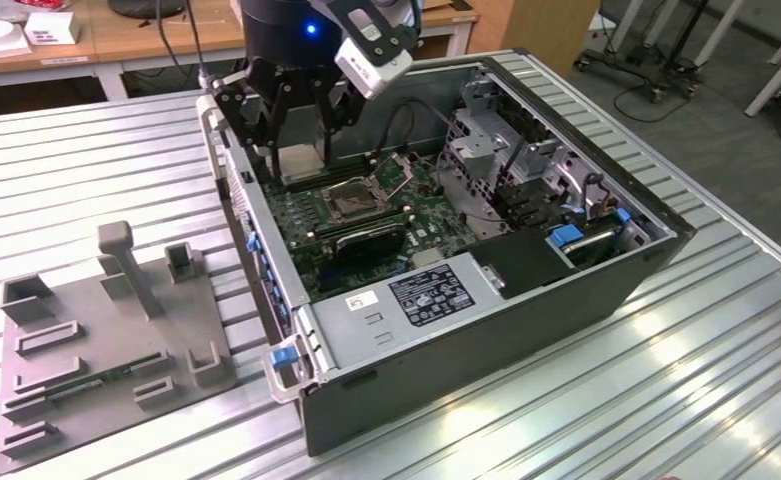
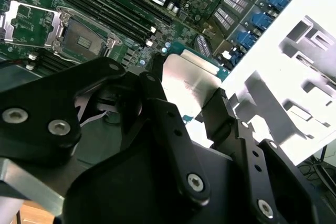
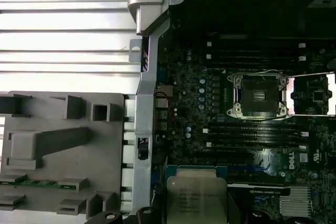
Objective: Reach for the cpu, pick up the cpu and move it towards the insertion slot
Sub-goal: 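Pick up the cpu and move it towards the insertion slot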
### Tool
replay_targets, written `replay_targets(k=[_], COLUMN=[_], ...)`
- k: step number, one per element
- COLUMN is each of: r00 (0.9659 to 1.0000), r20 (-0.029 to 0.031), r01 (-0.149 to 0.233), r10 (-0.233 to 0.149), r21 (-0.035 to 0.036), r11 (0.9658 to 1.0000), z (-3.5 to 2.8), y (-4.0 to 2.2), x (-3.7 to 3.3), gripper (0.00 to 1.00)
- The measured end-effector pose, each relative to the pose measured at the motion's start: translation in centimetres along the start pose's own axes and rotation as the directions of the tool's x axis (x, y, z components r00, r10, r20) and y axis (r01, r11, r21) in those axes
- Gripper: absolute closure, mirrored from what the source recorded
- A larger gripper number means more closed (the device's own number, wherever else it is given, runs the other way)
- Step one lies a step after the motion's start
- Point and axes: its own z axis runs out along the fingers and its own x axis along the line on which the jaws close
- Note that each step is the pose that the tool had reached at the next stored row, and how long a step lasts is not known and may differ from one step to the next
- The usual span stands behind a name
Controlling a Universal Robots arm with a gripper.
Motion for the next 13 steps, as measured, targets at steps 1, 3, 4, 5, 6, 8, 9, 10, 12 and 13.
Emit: replay_targets(k=[1,3,4,5,6,8,9,10,12,13], r00=[1.0,1.0,1.0,1.0,1.0,1.0,1.0,1.0,1.0,1.0], r20=[0.0,0.0,0.0001,0.0,0.0,0.0,0.0,0.0,0.0,0.0], r01=[0.0,0.0,0.0,0.0,0.0,0.0,0.0,0.0,0.0,0.0], r10=[0.0,0.0,0.0,0.0,0.0,0.0,0.0,0.0,0.0,0.0], r21=[0.0,0.0,0.0,0.0001,0.0,0.0,0.0,0.0,0.0001,0.0], r11=[1.0,1.0,1.0,1.0,1.0,1.0,1.0,1.0,1.0,1.0], z=[0.0,0.0,0.0,0.0,0.0,0.0,0.0,0.0,0.0,0.0], y=[0.0,-0.01,0.0,0.0,0.0,0.0,0.0,0.0,0.0,-0.01], x=[-0.05,-0.06,-0.06,-0.07,-0.07,-0.08,-0.1,-0.15,-0.27,-0.34], gripper=[0.46,0.46,0.46,0.46,0.46,0.46,0.46,0.46,0.46,0.46])
